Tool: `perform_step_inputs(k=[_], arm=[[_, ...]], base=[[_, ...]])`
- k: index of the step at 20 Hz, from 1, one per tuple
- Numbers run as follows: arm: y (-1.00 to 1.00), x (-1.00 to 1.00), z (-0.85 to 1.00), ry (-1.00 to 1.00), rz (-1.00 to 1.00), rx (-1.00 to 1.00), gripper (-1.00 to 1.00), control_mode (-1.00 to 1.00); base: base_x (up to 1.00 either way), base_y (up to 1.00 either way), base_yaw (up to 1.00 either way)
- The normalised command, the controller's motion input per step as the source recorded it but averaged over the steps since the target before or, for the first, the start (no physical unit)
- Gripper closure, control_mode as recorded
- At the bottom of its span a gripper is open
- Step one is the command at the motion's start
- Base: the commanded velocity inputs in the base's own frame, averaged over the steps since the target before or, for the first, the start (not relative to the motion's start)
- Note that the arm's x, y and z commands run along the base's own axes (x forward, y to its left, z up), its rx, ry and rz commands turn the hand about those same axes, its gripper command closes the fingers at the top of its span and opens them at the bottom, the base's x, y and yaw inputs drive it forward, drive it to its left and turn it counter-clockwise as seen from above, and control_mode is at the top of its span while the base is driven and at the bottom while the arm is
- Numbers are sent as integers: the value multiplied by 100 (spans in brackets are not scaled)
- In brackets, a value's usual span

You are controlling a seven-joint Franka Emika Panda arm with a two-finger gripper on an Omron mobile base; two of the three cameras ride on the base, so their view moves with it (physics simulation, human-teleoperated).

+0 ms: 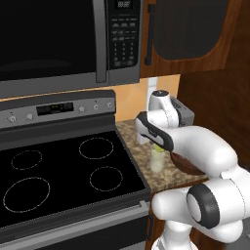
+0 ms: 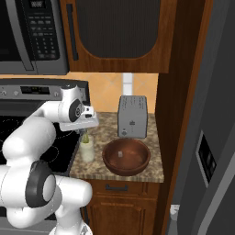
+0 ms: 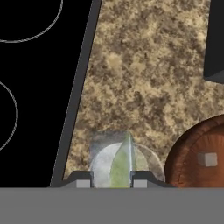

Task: Grab a lemon wedge from the fridge and one ice cube from the ice bowl, and put them in the glass of lemonade.

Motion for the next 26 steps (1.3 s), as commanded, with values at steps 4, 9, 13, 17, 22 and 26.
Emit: perform_step_inputs(k=[4,9,13,17,22,26], arm=[[-6,-3,-3,1,0,0,100,-100],[-1,-14,-2,4,0,0,100,-100],[0,-13,0,0,0,0,100,-100],[0,0,0,1,0,0,100,-100],[-12,7,0,2,-1,0,100,-100],[0,-5,0,0,0,0,100,-100]], base=[[0,0,0],[0,0,0],[0,0,0],[0,0,0],[0,0,0],[0,0,0]])
